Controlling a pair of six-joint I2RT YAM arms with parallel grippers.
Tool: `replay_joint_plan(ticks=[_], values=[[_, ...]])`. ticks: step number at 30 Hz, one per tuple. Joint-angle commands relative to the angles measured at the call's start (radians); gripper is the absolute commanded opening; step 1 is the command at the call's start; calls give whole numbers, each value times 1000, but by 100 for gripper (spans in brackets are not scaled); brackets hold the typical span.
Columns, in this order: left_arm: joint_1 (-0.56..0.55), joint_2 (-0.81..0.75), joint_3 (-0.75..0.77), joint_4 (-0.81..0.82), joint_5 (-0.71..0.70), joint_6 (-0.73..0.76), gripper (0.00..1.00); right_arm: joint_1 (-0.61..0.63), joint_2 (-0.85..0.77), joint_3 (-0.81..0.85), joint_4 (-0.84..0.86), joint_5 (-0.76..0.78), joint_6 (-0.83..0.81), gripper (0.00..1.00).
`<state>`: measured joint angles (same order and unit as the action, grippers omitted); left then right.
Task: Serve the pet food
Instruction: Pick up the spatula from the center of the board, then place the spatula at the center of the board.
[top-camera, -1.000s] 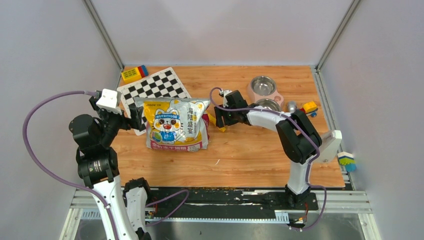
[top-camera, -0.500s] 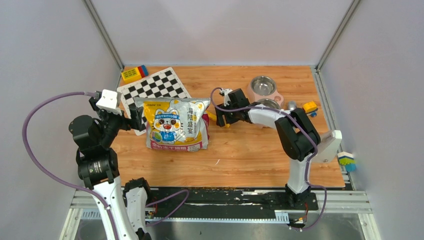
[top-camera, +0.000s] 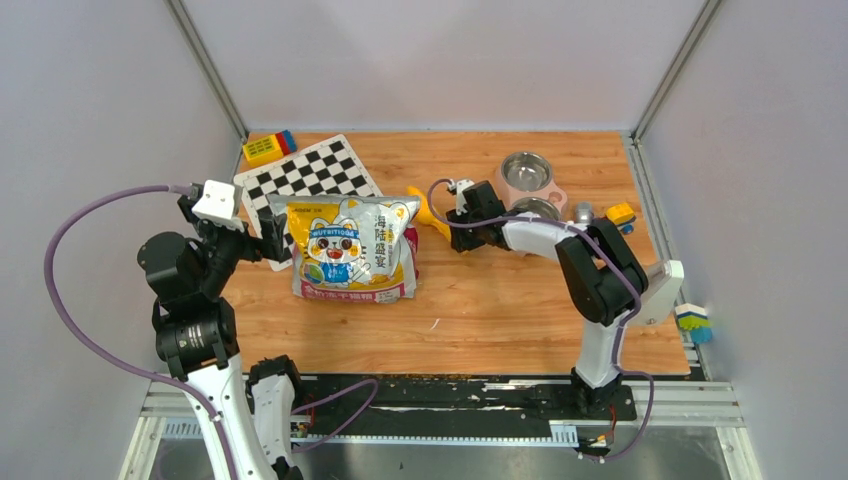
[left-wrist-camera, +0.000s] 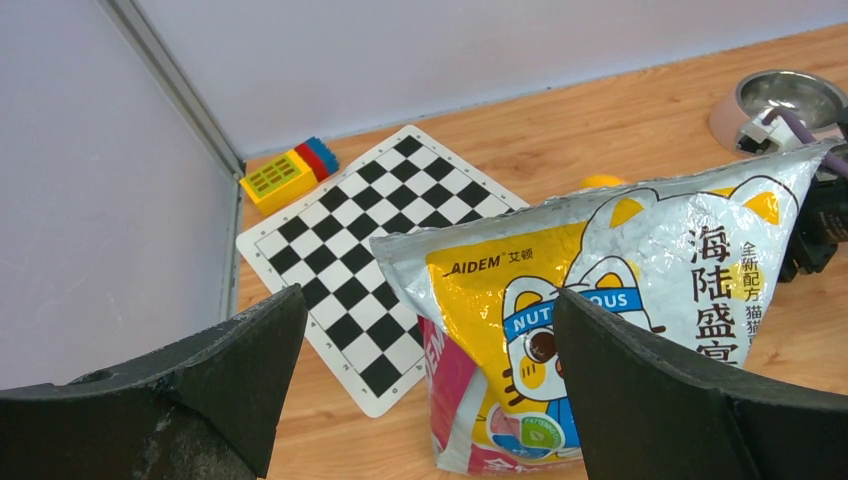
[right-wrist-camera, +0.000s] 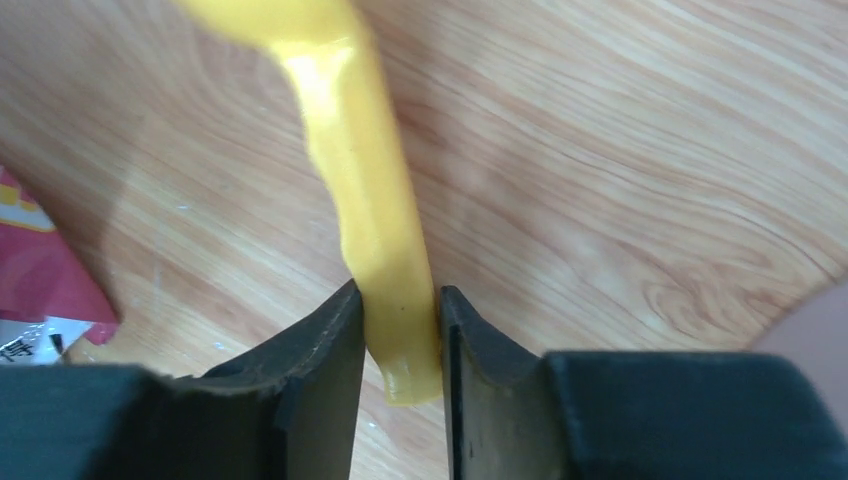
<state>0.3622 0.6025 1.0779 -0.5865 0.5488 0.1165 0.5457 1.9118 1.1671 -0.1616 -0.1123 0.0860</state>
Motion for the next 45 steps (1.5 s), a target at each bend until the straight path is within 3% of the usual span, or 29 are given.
replay_joint_plan(ticks=[1, 6, 14, 18, 23, 28, 32, 36, 45], values=[[14, -12, -1, 25, 18, -11, 100, -59, -73, -26, -29, 97, -11, 27], [14, -15, -1, 24, 23, -12, 100, -94, -110, -33, -30, 212, -28, 17], [14, -22, -1, 24, 27, -14, 100, -94, -120, -17, -32, 307, -63, 15], [14, -25, 0, 24, 27, -14, 100, -95, -120, -21, -47, 282, -67, 12], [14, -26, -4, 25, 30, -15, 100, -95, -264, -92, -51, 151, -189, 9], [14, -23, -5, 29, 34, -15, 100, -104, -505, -255, -97, -26, -450, 11], [14, -18, -2, 31, 47, -21, 100, -145, -648, -410, -150, -73, -683, 13], [14, -15, 0, 30, 55, -24, 100, -193, -789, -599, -152, -65, -861, 14], [14, 5, 2, 44, 66, -30, 100, -288, -1053, -928, 13, 60, -1108, 16]])
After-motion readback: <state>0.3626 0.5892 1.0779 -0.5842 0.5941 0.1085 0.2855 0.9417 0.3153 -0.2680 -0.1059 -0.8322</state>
